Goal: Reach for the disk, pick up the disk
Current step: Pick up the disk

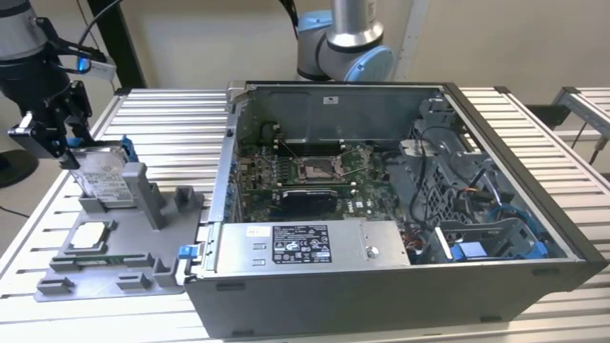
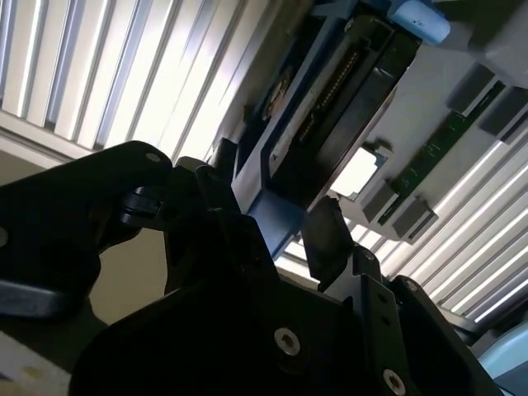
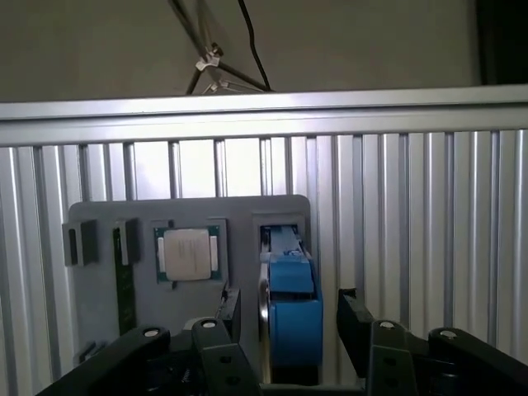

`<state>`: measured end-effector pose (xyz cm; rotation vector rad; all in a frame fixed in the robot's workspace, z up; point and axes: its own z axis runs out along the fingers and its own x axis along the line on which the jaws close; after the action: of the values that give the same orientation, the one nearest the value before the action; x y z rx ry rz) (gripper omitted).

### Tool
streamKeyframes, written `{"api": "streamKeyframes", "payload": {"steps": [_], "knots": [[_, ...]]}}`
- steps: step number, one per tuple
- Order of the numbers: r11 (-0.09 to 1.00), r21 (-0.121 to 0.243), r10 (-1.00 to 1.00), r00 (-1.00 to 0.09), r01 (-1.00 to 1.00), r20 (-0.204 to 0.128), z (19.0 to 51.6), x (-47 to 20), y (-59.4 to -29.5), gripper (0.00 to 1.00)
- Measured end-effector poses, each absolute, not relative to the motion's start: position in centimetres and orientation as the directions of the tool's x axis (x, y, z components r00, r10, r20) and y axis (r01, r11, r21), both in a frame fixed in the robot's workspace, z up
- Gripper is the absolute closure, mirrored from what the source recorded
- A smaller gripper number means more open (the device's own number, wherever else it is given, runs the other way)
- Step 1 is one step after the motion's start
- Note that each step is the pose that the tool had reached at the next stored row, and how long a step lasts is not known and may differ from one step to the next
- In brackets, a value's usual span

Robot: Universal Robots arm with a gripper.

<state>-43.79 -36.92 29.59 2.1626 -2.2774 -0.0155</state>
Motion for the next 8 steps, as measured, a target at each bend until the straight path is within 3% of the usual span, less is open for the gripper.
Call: {"api": "streamKeyframes", "payload": {"steps": [8], "knots": [[0.050, 0.008, -0.999, -0.050, -0.999, -0.006, 28.1, -43.8, -36.8, 0.00]]}}
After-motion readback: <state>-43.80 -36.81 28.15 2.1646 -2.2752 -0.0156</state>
